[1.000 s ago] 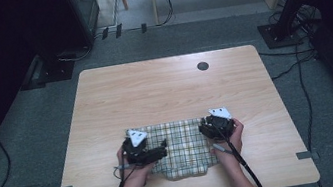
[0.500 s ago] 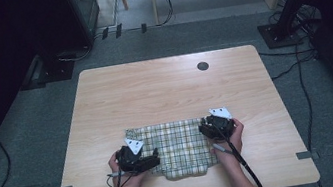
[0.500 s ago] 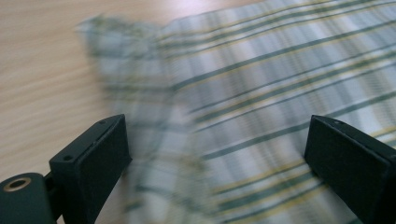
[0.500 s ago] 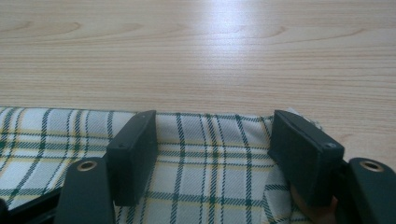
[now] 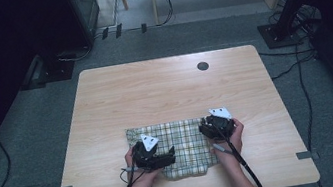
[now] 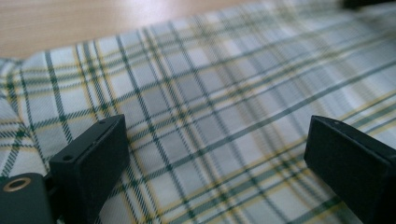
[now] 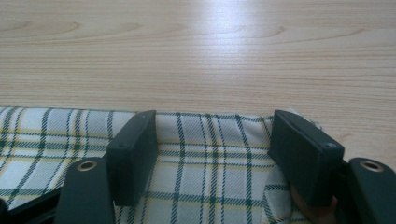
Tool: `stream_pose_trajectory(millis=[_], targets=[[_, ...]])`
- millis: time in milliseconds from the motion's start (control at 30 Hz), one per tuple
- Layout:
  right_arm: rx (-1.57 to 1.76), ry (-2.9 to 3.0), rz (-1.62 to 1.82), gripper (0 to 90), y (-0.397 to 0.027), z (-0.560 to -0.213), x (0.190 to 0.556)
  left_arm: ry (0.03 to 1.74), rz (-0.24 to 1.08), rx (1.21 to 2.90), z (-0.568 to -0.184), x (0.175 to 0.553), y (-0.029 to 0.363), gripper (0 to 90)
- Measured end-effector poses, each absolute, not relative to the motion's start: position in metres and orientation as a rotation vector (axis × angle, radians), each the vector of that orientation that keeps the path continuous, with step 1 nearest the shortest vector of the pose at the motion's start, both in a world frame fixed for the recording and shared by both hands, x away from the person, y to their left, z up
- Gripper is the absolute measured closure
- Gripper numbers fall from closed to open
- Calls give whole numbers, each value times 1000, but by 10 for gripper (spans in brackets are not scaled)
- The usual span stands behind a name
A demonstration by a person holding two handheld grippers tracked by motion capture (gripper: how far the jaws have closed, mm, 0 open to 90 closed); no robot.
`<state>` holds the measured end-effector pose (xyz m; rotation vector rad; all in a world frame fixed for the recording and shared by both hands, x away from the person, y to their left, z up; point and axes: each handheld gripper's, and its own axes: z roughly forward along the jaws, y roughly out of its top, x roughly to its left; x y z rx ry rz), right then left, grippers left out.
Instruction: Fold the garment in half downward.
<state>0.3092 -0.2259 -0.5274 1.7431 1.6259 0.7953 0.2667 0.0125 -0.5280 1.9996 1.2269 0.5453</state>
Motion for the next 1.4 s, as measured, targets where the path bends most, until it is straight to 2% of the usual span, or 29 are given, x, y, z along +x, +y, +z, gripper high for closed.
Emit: stream_pose_trajectory(millis=[67,300,400,500,667,767,867,1033,1200,1267,1300,1333,1400], targets=[[1743,1626,795,322,-226,-527,309,1272,599,2009,-528,270,22,69],[1745,1629,804,317,-227,-527,309,1356,643,1964,-528,268,57,73],[1754,1622,857,242,-230,-527,308,1383,610,1943,-528,268,65,76],[1697,1537,889,233,-231,-520,292,1381,613,1949,-528,269,65,76],[1530,1720,1090,206,-192,-499,253,1388,617,1942,-528,271,63,76],[1415,1990,1005,189,-160,-511,246,1388,618,1941,-529,270,63,76],[1369,2059,936,190,-151,-526,243,1389,619,1941,-529,270,63,76],[1419,2034,1005,193,-169,-529,239,1389,619,1942,-529,271,63,75],[1500,1944,951,240,-204,-531,233,1393,621,1941,-529,271,63,75],[1538,1911,944,220,-220,-531,232,1393,622,1941,-529,271,63,75],[1553,1892,939,259,-229,-531,231,1394,622,1941,-528,271,63,75],[1571,1856,913,261,-236,-531,229,1395,623,1939,-529,271,63,75],[1603,1814,855,195,-252,-532,229,1396,624,1938,-529,271,63,75]])
